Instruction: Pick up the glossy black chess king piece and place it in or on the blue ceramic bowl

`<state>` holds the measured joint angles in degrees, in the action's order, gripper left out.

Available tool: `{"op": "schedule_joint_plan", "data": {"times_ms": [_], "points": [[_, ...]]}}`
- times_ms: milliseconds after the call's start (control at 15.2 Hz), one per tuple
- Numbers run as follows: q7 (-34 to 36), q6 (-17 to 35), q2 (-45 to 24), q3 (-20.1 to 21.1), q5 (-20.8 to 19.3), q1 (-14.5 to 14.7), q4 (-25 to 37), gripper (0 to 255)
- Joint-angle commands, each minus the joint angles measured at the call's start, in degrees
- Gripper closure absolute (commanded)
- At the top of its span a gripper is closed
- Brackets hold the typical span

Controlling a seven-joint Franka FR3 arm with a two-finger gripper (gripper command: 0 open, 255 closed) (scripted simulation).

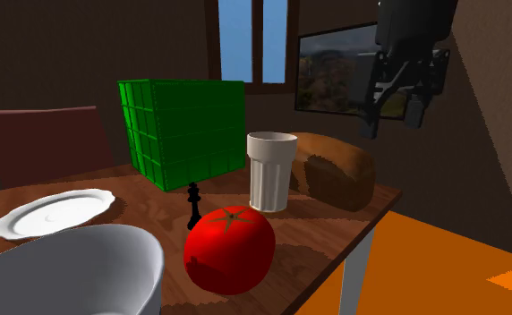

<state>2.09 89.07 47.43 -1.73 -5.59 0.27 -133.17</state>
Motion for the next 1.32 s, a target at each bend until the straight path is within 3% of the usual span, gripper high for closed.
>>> {"op": "schedule_joint_plan", "data": {"times_ms": [0,660,1254], "points": [[0.0,0.0,0.0,0.0,0.0,0.0,0.0,0],[11.25,15.21,-11.49,7.33,6.48,2.37,-1.04,0],[20.73,27.44,-26.3,13.69,8.52,3.38,4.67,0]]}}
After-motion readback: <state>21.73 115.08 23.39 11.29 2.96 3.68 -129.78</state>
